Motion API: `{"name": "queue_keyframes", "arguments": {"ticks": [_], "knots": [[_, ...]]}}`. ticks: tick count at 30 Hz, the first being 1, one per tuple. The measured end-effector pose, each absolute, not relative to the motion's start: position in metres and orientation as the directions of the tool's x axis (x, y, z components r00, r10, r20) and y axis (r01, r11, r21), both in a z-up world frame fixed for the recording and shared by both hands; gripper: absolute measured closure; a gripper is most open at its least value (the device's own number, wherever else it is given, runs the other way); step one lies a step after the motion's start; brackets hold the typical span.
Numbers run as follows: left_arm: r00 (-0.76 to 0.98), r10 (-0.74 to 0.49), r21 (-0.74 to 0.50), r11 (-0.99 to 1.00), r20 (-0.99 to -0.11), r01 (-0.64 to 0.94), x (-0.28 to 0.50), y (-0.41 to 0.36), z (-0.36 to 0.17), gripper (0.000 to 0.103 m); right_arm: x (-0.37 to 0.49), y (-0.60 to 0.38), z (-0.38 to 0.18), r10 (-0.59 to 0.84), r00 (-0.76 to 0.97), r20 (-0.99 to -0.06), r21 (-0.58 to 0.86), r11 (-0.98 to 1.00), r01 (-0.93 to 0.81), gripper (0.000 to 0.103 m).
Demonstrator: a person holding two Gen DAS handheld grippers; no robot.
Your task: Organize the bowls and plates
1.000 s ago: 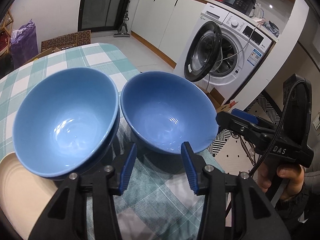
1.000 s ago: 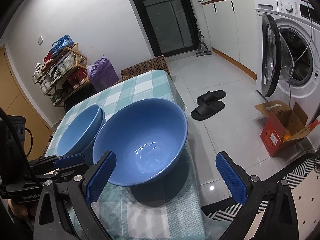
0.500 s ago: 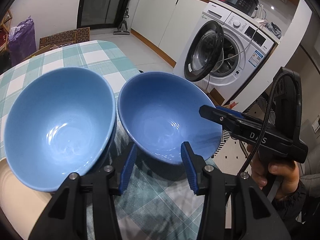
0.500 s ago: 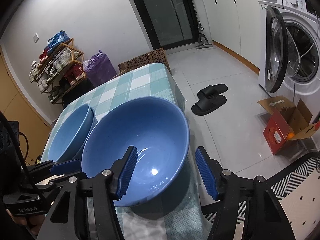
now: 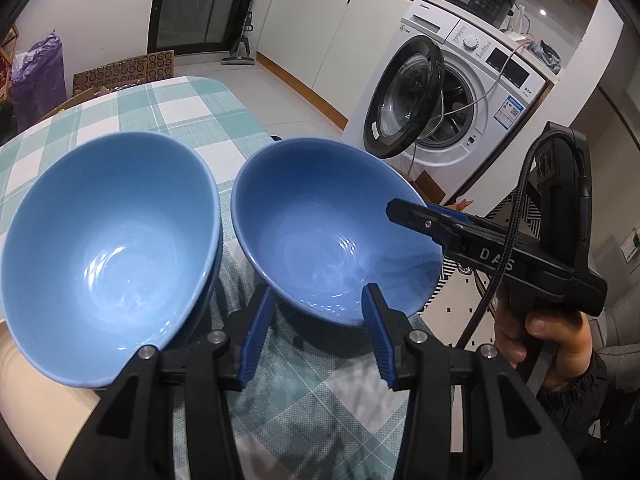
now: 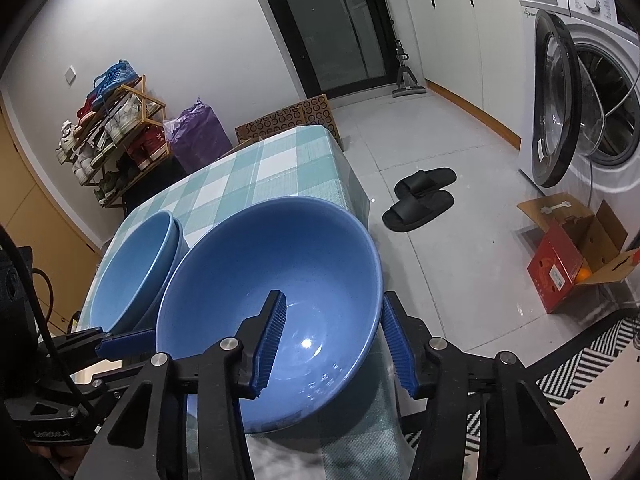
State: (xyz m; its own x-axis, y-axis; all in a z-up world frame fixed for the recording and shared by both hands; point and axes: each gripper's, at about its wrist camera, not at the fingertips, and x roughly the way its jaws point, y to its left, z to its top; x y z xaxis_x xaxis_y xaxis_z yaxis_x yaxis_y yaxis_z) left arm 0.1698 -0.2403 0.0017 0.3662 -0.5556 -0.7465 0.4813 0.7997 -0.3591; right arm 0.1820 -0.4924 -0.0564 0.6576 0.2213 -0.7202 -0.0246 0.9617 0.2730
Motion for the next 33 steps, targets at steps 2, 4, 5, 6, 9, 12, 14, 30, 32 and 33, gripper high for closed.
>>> {"name": "queue_keyframes", "arguments": {"ticks": [2, 4, 5, 6, 9, 12, 14, 30, 32, 33], "knots": [[0.363, -0.559, -0.367, 0.799, -0.745, 0.476, 0.17, -0.24, 0.002, 0.058, 0.183, -0.493, -0.056, 0.215, 0.659, -0.72, 0.267, 0.963, -0.022, 0.059], [0.364, -0.556, -0.366, 0.802, -0.748, 0.472, 0.171, -0.241, 0.001, 0.058, 0.184, -0.495, -0.057, 0.211, 0.66, -0.721, 0.265, 0.964, -0.018, 0.062], [0.364, -0.554, -0.365, 0.803, -0.749, 0.472, 0.17, -0.242, 0.001, 0.058, 0.185, -0.495, -0.057, 0.206, 0.662, -0.72, 0.262, 0.965, -0.016, 0.065], [0.364, -0.551, -0.36, 0.804, -0.751, 0.473, 0.17, -0.243, 0.001, 0.058, 0.185, -0.496, -0.057, 0.204, 0.664, -0.719, 0.26, 0.965, -0.014, 0.066], [0.373, -0.536, -0.343, 0.812, -0.757, 0.472, 0.17, -0.245, 0.001, 0.058, 0.184, -0.498, -0.057, 0.196, 0.666, -0.719, 0.25, 0.968, -0.015, 0.071], [0.373, -0.533, -0.336, 0.812, -0.759, 0.476, 0.17, -0.246, 0.0, 0.058, 0.183, -0.499, -0.057, 0.183, 0.671, -0.719, 0.235, 0.972, -0.014, 0.076], [0.365, -0.533, -0.339, 0.811, -0.764, 0.477, 0.17, -0.247, -0.001, 0.058, 0.182, -0.499, -0.058, 0.175, 0.672, -0.719, 0.226, 0.974, -0.013, 0.078], [0.374, -0.525, -0.332, 0.818, -0.765, 0.47, 0.17, -0.254, -0.005, 0.058, 0.179, -0.502, -0.06, 0.174, 0.67, -0.721, 0.222, 0.975, -0.014, 0.08], [0.378, -0.524, -0.329, 0.819, -0.764, 0.47, 0.17, -0.254, -0.005, 0.058, 0.177, -0.501, -0.06, 0.171, 0.672, -0.721, 0.216, 0.976, -0.017, 0.08], [0.379, -0.523, -0.328, 0.819, -0.763, 0.47, 0.169, -0.253, -0.004, 0.058, 0.177, -0.5, -0.06, 0.171, 0.673, -0.72, 0.214, 0.977, -0.019, 0.08]]}}
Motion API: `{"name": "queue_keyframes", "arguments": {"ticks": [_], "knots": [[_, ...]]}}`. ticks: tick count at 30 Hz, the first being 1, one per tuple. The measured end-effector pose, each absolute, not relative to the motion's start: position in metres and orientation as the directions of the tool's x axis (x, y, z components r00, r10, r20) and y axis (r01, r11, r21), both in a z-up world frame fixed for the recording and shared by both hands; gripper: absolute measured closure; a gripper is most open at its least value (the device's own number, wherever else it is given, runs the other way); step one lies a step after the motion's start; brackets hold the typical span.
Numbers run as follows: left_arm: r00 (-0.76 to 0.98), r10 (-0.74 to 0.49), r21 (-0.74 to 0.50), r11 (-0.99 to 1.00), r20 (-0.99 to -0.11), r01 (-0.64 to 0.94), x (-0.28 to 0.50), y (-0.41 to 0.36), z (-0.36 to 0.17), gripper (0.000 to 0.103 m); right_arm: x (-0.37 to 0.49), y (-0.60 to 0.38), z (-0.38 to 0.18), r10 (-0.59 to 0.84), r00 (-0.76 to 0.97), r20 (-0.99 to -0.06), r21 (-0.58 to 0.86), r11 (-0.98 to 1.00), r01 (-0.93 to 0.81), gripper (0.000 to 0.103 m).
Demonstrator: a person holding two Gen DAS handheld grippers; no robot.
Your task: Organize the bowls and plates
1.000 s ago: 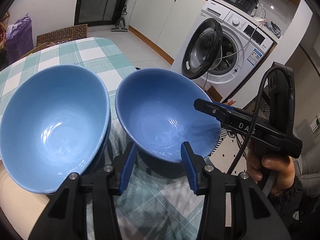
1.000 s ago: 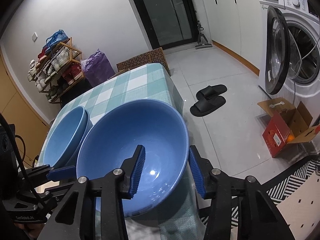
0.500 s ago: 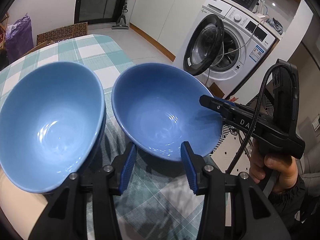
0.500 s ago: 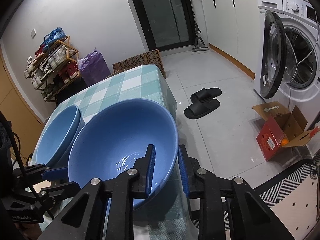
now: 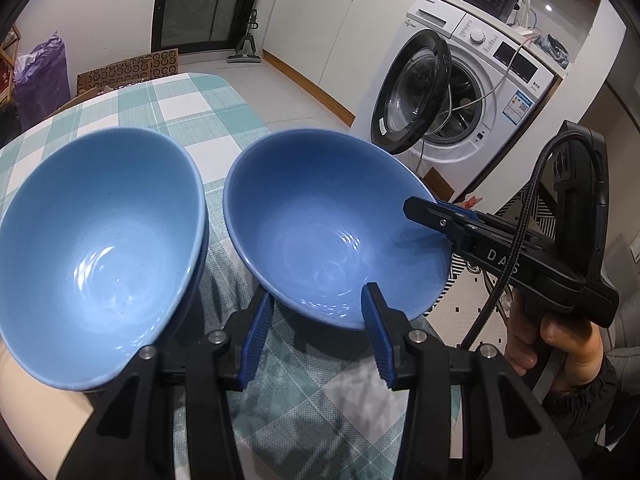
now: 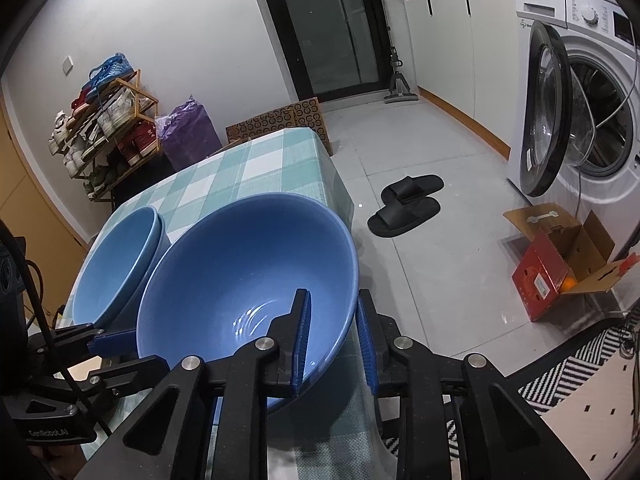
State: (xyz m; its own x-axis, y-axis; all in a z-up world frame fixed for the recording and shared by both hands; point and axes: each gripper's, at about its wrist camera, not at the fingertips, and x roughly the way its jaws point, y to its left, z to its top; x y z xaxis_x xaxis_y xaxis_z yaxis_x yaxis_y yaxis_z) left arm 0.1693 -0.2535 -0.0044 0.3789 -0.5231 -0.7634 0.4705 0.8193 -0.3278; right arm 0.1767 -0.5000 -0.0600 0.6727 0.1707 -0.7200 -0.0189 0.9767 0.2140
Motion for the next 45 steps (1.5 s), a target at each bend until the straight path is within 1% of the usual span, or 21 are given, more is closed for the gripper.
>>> {"name": "queue_keyframes", "arguments": {"ticks": [9, 21, 29, 45], "knots": [[0.399, -0.516, -0.304, 0.821, -0.758, 0.483, 0.165, -0.256, 0.001, 0.059, 0.172, -0.502, -0.057, 0.173, 0.682, -0.711, 0.218, 0.976, -0.02, 0.08], [0.421, -0.534, -0.297, 0.809, -0.734, 0.507, 0.153, -0.255, 0.015, 0.059, 0.154, -0.506, -0.04, 0.159, 0.71, -0.686, 0.206, 0.978, -0.019, 0.08], [0.444, -0.548, -0.29, 0.8, -0.708, 0.525, 0.146, -0.25, 0.03, 0.059, 0.137, -0.502, -0.019, 0.134, 0.738, -0.662, 0.181, 0.983, -0.016, 0.08], [0.498, -0.568, -0.288, 0.797, -0.655, 0.53, 0.136, -0.223, 0.058, 0.059, 0.115, -0.48, 0.021, 0.131, 0.78, -0.612, 0.151, 0.987, -0.048, 0.08]]}}
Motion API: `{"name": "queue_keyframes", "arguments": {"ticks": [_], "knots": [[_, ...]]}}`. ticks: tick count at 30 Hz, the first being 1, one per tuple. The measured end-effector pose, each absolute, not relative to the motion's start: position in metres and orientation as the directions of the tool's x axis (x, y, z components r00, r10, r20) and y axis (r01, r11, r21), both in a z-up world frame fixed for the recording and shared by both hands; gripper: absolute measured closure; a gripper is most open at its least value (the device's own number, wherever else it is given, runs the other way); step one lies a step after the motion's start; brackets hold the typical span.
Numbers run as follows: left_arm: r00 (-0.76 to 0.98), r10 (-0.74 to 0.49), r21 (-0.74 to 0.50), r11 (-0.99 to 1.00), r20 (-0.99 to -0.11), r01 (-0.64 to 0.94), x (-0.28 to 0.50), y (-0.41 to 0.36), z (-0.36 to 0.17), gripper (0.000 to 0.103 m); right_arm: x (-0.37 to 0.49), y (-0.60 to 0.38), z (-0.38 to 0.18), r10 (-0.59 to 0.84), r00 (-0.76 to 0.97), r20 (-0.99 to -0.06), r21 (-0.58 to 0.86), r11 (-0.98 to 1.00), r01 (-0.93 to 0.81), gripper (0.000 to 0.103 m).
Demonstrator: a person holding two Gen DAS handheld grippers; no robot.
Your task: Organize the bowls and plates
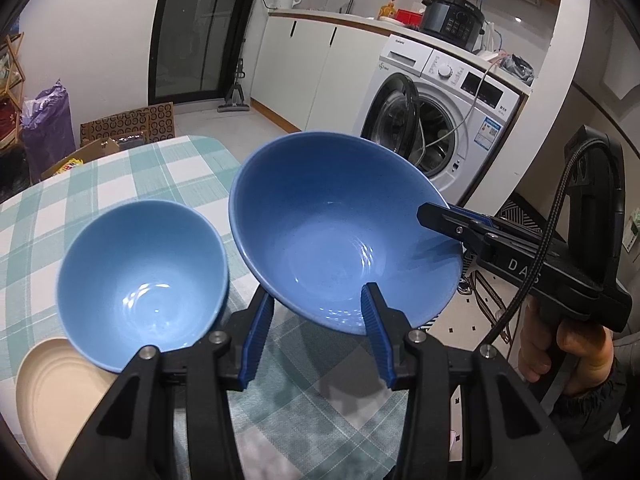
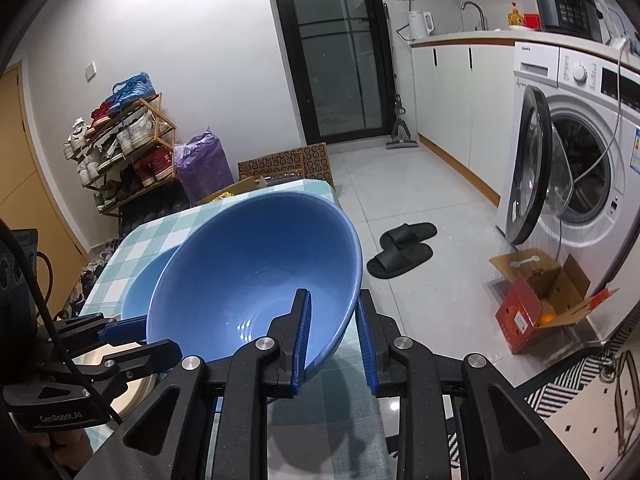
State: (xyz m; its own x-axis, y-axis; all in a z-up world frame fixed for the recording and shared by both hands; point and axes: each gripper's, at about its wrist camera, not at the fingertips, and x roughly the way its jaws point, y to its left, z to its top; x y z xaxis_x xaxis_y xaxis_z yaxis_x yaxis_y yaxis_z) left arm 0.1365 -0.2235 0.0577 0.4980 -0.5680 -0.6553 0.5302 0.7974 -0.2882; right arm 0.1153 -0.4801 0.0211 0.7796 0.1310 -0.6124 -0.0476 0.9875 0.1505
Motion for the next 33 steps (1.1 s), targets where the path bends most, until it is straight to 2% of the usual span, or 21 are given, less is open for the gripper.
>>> {"name": "queue_keyframes", "arguments": {"ticks": [33], "knots": [[0.613, -0.527, -0.301, 0.846, -0.589, 0.439, 0.139, -0.153, 0.078, 0.059, 0.14, -0.411, 0.051, 0.218, 0.789, -0.574, 0.138, 0.976, -0.169, 0.08]]}}
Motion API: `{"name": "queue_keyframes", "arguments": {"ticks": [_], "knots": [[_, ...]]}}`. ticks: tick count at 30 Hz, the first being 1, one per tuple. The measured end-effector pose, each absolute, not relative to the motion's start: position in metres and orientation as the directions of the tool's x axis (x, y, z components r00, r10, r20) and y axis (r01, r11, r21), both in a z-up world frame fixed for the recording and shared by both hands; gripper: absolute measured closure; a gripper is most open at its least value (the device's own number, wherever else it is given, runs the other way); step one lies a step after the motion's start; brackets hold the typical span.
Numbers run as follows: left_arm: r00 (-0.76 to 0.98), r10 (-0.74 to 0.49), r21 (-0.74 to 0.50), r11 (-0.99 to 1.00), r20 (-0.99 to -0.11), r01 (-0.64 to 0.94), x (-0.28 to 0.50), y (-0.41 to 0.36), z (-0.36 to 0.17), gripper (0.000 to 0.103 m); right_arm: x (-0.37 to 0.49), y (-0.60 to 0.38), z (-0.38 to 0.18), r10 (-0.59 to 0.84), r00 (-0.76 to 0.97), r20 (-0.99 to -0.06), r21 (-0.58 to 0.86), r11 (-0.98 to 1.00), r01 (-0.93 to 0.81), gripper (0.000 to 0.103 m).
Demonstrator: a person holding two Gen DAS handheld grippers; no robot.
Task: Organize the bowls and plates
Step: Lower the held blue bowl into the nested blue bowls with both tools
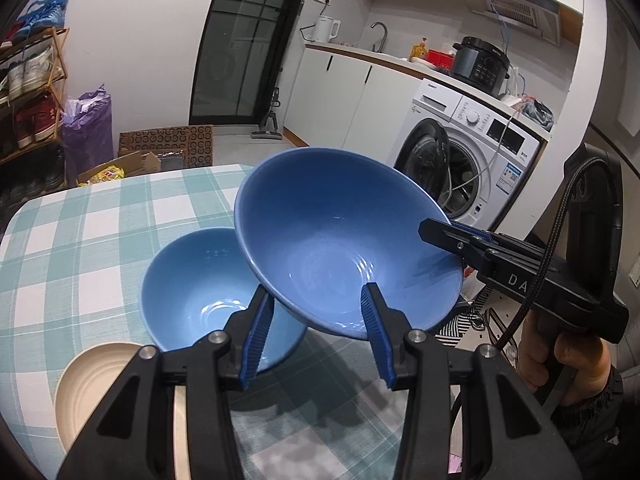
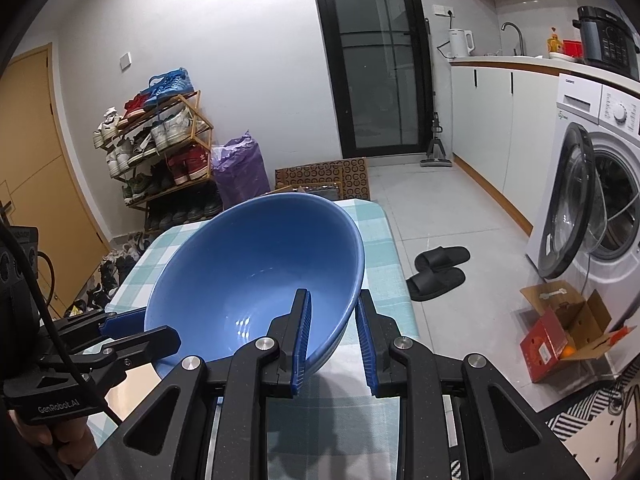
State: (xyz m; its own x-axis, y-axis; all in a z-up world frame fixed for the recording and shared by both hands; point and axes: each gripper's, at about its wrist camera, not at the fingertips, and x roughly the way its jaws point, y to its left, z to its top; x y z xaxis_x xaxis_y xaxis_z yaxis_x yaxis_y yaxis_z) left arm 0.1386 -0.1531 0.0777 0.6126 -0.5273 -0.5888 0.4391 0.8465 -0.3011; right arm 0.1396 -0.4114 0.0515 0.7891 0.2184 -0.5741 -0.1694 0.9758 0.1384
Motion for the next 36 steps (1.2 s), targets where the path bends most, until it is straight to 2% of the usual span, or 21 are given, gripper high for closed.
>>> {"name": "queue_keyframes", "arguments": {"ticks": [36], "knots": [[0.634, -0.406, -0.265, 0.913, -0.659, 0.309, 0.166, -0.1, 0.049, 0.059, 0.192, -0.342, 0.013, 0.301, 0.716, -0.63, 0.179, 0.953, -0.243, 0.08]]}}
